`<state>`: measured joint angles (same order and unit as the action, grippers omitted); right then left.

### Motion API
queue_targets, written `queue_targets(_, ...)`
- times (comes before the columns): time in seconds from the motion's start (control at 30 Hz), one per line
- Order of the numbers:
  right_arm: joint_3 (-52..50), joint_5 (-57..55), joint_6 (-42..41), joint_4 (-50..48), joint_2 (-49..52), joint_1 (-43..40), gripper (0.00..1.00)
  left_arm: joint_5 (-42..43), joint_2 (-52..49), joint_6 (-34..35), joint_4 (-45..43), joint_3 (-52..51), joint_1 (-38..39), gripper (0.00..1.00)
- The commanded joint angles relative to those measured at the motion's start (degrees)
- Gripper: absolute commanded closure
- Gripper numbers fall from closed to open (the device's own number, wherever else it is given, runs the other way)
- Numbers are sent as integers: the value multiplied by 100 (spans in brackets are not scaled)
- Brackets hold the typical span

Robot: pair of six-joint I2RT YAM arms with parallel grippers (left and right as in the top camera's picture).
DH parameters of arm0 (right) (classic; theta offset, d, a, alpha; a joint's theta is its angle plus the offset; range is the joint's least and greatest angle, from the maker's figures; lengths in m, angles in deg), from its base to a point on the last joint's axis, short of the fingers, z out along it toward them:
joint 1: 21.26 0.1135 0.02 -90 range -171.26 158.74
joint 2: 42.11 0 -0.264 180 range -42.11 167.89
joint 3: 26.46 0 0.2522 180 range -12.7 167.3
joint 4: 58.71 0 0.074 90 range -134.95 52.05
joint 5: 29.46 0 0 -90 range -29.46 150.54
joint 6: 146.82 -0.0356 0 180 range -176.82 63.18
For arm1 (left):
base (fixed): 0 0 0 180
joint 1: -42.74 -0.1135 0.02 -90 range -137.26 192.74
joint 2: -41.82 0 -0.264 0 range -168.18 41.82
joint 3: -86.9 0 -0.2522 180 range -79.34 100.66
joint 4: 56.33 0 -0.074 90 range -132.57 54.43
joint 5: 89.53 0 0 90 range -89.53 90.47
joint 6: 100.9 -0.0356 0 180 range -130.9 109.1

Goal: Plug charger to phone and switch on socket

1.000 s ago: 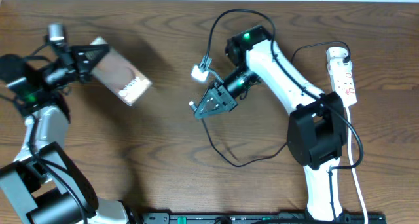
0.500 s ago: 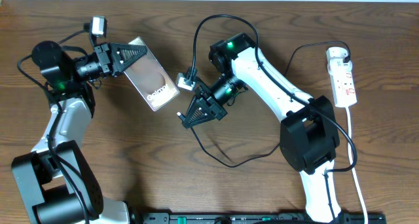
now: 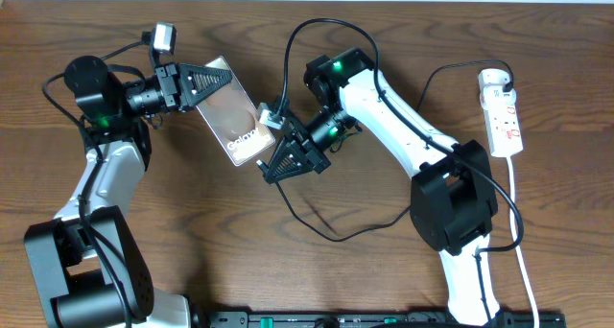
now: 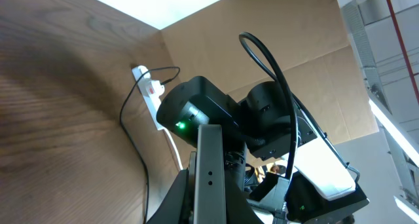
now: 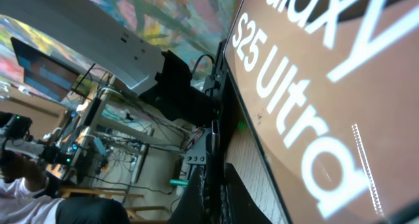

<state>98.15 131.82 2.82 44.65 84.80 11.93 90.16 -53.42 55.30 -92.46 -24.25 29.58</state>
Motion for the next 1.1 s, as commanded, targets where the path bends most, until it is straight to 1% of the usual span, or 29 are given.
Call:
queue_targets(0.0, -9, 179, 17, -28, -24, 11, 98, 33, 116, 201, -39, 63, 39, 93)
queue_targets(0.2, -9, 186, -35, -59, -24, -61, 99, 33, 118, 586, -39, 63, 39, 93)
queue_targets(0.3, -9, 199, -267, -201, -24, -109, 98, 33, 118, 588, -42, 63, 39, 93)
queue_targets(0.53, -9, 269, -264, -208, -24, -164, 98, 33, 118, 542, -92, 63, 39, 93)
queue_targets(0.77, -9, 264, -262, -179, -24, -160, 98, 26, 118, 498, -544, 63, 39, 93)
queue_targets(1.07, -9, 280, -262, -175, -24, -160, 98, -81, 118, 476, -555, 63, 39, 93)
